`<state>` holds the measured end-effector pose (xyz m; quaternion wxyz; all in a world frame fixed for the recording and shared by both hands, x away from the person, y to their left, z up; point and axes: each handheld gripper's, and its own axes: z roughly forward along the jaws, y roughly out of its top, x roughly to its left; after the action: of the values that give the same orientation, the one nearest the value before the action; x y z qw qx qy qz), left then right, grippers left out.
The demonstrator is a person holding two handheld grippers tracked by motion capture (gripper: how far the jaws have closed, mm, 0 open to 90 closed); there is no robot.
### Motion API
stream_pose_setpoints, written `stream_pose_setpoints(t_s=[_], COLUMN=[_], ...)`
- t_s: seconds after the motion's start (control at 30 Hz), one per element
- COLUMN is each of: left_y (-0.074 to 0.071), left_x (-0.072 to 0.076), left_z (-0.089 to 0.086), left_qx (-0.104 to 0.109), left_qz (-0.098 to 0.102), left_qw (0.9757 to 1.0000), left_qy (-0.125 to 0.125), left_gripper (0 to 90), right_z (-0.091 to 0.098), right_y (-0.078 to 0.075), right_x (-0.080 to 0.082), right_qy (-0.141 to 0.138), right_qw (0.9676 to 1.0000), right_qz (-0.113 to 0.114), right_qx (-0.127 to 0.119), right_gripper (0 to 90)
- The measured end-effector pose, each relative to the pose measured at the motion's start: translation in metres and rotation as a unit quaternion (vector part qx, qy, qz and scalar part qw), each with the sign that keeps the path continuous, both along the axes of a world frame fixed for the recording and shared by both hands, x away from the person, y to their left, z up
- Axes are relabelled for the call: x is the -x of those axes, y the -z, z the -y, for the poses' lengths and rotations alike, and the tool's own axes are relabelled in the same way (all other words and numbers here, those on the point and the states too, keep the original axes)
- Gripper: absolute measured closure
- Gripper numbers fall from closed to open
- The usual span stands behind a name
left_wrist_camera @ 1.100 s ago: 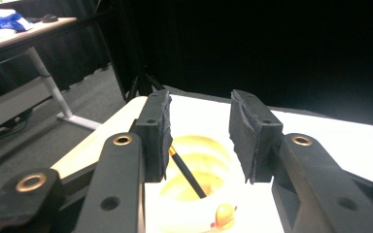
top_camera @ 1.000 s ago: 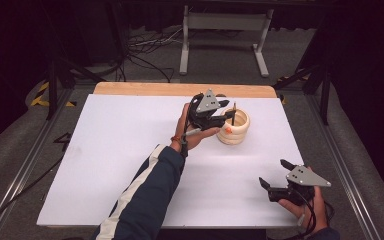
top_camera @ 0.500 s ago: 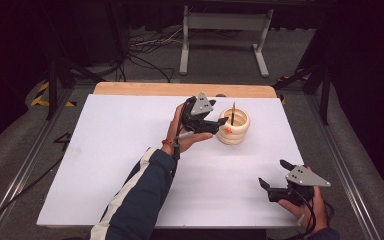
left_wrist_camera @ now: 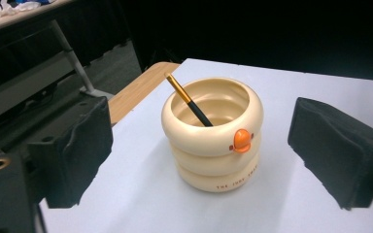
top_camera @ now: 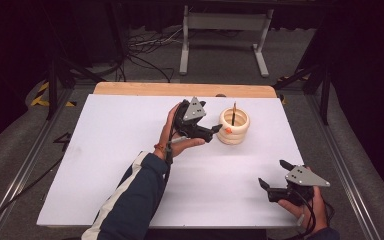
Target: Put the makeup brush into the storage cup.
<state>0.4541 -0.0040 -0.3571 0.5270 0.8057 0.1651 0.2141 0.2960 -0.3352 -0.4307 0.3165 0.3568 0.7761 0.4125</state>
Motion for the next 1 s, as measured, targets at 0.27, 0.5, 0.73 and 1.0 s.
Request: stream_pose_setpoints(t_s=[0.27,0.5,0.73,1.0], left_y=[0.000,-0.002,-0.002,-0.002], left_x=[0.009,0.016,0.023,0.032], left_z=[-0.011,-0.024,-0.031,-0.043], left_qx=[-0.017,-0.016,-0.019,-0.035], left_qz=[0.016,0.024,0.034,0.047], left_qw=[0.9997,0.9996,0.9993,0.9983], left_qy=[0.009,0.002,0.002,0.000], left_gripper=[4.5,3.0,3.4,3.4], right_z=[-0.001,-0.001,0.000,0.000], right_y=[-0.001,0.000,0.000,0.000], right_x=[0.001,0.000,0.000,0.000], right_qy=[-0.003,-0.001,0.001,0.001], right_qw=[1.0000,1.0000,1.0000,1.0000], right_qz=[0.001,0.000,0.001,0.002], right_qx=[0.000,-0.001,0.002,0.004], right_gripper=[7.6,7.6,7.4,7.4])
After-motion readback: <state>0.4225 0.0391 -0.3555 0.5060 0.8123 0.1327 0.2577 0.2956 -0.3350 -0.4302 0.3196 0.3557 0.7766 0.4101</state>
